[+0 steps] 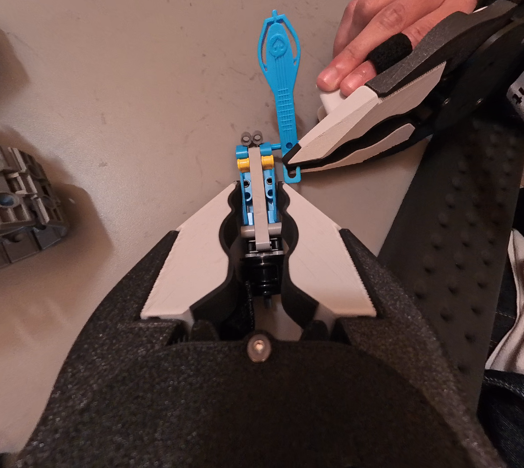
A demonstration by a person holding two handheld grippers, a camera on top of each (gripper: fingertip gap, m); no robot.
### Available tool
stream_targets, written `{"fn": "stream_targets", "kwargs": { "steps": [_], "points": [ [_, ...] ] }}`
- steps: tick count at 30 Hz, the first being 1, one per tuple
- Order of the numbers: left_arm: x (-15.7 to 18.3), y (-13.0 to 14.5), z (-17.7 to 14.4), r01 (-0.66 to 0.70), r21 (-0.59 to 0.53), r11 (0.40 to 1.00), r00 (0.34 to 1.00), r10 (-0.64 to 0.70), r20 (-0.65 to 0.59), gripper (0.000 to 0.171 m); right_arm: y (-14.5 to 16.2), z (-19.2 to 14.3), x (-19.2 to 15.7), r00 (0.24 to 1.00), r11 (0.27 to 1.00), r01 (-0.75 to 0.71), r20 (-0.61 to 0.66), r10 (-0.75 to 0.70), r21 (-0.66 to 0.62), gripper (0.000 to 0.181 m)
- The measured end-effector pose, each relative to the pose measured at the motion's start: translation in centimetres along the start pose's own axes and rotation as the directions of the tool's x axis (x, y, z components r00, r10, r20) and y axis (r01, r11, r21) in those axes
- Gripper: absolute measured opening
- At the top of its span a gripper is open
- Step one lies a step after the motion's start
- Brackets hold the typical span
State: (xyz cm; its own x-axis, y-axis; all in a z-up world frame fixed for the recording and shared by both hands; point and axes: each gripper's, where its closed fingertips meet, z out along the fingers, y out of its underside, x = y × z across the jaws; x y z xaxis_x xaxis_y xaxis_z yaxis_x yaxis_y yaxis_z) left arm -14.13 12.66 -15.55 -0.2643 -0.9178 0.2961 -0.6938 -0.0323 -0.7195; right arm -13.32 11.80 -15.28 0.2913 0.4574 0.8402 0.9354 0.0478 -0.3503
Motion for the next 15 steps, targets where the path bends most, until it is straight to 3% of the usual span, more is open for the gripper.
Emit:
{"fn": "stream_targets", "kwargs": {
  "steps": [10, 12, 15],
  "points": [
    [-0.4, -0.2, 0.2, -0.045, 0.003, 0.999, 0.996, 0.045, 0.071, 0.023, 0.6, -0.7, -0.1, 1.000, 0.999, -0.010, 0.003, 0.010, -0.045, 0.004],
    [-0.7, -0.3, 0.3, -0.071, 0.001, 0.997, 0.992, 0.071, 0.106, 0.023, 0.4, -1.4, -0.4, 0.995, 0.995, -0.098, 0.016, 0.099, -0.031, 0.004],
    [-0.6, -0.3, 0.4, -0.140, -0.015, 0.990, 0.979, 0.140, 0.151, 0.024, 1.5, -2.3, -0.5, 0.980, 0.974, -0.199, 0.001, 0.201, -0.109, 0.003]
  ]
}}
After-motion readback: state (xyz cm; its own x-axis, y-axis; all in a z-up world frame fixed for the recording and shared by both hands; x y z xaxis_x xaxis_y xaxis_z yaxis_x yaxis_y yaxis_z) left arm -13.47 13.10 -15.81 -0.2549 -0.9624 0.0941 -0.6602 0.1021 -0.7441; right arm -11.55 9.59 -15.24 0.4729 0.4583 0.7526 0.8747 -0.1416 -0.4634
